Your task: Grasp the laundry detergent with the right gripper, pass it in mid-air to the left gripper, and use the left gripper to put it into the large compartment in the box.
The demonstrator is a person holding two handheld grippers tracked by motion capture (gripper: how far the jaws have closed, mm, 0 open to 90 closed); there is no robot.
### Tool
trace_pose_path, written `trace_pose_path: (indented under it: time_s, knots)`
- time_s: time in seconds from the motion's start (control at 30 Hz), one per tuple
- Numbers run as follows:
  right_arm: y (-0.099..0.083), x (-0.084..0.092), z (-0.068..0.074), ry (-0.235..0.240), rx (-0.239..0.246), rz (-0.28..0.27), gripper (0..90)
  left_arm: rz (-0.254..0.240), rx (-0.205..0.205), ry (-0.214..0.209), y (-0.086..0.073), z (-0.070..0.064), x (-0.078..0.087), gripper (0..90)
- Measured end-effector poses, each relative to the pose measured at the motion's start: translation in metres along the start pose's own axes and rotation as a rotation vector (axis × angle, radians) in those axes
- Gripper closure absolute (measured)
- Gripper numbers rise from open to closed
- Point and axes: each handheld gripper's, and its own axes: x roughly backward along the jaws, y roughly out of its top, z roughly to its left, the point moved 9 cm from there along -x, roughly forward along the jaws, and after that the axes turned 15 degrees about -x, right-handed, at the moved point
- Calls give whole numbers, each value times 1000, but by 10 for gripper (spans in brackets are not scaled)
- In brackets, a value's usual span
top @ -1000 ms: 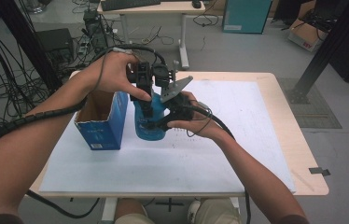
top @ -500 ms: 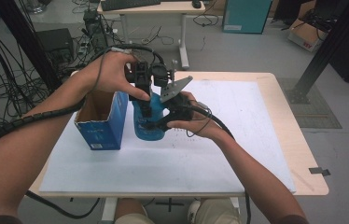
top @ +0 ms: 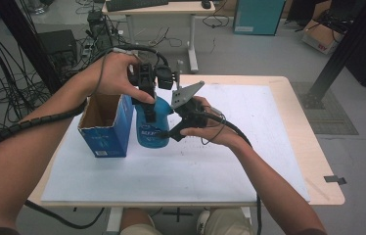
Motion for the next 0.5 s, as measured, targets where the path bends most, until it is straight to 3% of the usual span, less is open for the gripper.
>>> trace_pose_path:
  time_s: [0.03, 0.07, 0.2, 0.43, 0.47, 0.5]
  knots:
    - [-3, 2, -1, -2, -24, 6, 136, 22, -23, -12, -2, 1, 3, 369]
    - [-4, 3, -2, -3, -44, 9, 135, 40, -40, 15, -5, 6, 3, 369]
    - [-12, 11, -4, -4, -69, 32, 43, 38, -7, 14, -6, 8, 9, 369]
    - [-23, 30, -12, -78, -94, 80, 39, 57, 55, 5, -10, 15, 17, 370]
    - [-25, 33, -14, -86, -90, 87, 39, 50, 67, 15, -11, 17, 19, 370]
    - [-26, 36, -17, -96, -55, 99, 39, 43, 77, 13, -11, 18, 20, 370]
